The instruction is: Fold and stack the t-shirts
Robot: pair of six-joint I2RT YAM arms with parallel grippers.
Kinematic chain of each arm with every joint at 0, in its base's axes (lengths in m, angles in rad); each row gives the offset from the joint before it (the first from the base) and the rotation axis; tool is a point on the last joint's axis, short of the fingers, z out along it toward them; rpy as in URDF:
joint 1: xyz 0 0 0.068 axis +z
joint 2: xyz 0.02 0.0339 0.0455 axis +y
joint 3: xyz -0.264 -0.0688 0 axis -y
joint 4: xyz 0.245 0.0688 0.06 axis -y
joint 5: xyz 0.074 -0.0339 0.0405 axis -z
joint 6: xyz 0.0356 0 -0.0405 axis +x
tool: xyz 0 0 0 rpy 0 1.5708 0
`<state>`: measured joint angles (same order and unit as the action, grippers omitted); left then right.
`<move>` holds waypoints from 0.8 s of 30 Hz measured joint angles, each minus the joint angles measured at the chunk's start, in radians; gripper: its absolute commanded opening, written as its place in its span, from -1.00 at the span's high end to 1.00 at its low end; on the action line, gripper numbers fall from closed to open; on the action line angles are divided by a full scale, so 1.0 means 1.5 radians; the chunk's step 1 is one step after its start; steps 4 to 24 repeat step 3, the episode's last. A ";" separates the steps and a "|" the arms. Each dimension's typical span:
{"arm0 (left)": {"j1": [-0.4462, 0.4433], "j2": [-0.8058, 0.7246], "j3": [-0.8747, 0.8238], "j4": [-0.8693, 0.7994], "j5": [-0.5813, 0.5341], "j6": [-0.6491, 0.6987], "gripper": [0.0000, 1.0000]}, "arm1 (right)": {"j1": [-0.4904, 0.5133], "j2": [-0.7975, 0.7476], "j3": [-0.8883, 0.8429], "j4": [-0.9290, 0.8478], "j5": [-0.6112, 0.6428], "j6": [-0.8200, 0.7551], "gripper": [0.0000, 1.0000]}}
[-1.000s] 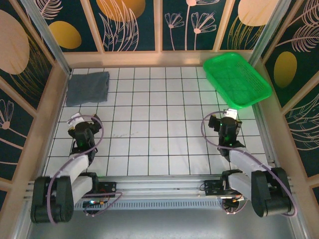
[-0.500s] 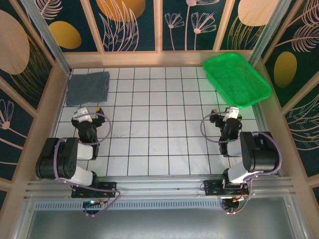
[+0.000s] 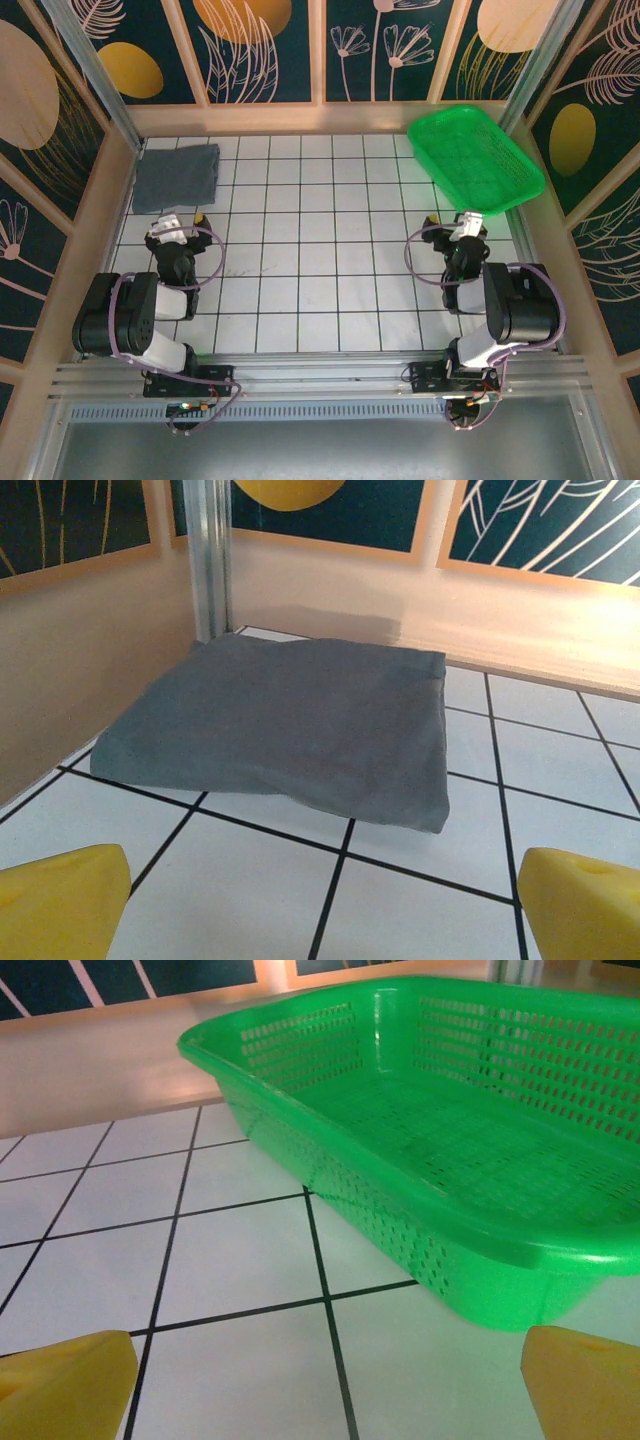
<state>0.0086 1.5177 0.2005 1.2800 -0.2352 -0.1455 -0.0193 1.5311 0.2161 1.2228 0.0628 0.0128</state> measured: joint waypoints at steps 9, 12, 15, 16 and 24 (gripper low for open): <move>0.000 0.000 0.000 0.000 0.000 0.000 -0.97 | -0.001 0.000 0.004 0.000 -0.014 0.000 -0.98; 0.000 0.000 0.000 0.000 0.000 0.000 -0.97 | -0.001 0.000 0.004 0.000 -0.014 0.000 -0.98; 0.000 0.000 0.000 0.000 0.000 0.000 -0.97 | -0.001 0.000 0.004 0.000 -0.014 0.000 -0.98; 0.000 0.000 0.000 0.000 0.000 0.000 -0.97 | -0.001 0.000 0.004 0.000 -0.014 0.000 -0.98; 0.000 0.000 0.000 0.000 0.000 0.000 -0.97 | -0.001 0.000 0.004 0.000 -0.014 0.000 -0.98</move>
